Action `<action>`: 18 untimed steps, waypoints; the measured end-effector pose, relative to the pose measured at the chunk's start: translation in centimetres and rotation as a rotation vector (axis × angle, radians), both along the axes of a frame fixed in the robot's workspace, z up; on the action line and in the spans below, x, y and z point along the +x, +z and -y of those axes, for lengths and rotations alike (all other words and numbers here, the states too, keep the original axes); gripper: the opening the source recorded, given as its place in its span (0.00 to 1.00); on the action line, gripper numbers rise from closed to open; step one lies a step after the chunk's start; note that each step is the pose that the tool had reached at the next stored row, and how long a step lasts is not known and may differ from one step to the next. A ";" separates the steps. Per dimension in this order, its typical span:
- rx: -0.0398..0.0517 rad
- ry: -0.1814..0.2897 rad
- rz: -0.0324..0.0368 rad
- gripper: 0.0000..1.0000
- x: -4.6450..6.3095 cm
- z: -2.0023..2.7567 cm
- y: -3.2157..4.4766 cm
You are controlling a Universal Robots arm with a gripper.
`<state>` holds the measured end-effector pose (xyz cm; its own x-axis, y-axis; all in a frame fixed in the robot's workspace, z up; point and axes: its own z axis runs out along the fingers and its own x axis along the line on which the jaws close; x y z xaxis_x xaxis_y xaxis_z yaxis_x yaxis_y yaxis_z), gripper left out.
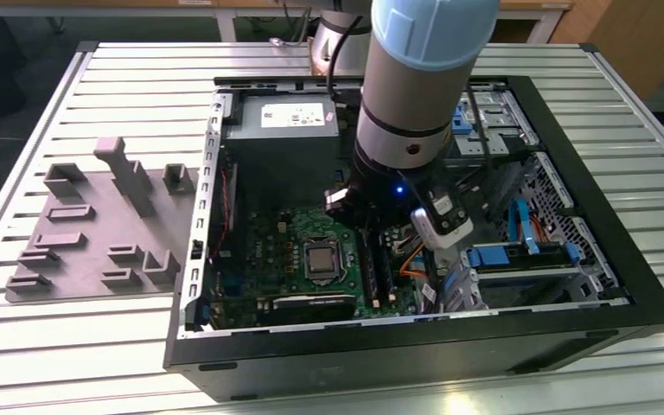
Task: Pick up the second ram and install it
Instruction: 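Press down the second ram until it locks into place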
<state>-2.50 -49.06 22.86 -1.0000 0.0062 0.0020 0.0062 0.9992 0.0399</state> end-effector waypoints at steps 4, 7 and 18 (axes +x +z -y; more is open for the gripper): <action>0.0001 0.000 0.0000 0.11 0.0 0.00 -0.40; 0.0001 0.000 0.0000 0.11 0.0 0.00 -0.70; 0.0014 0.000 -0.0002 0.11 0.0 -0.03 -1.12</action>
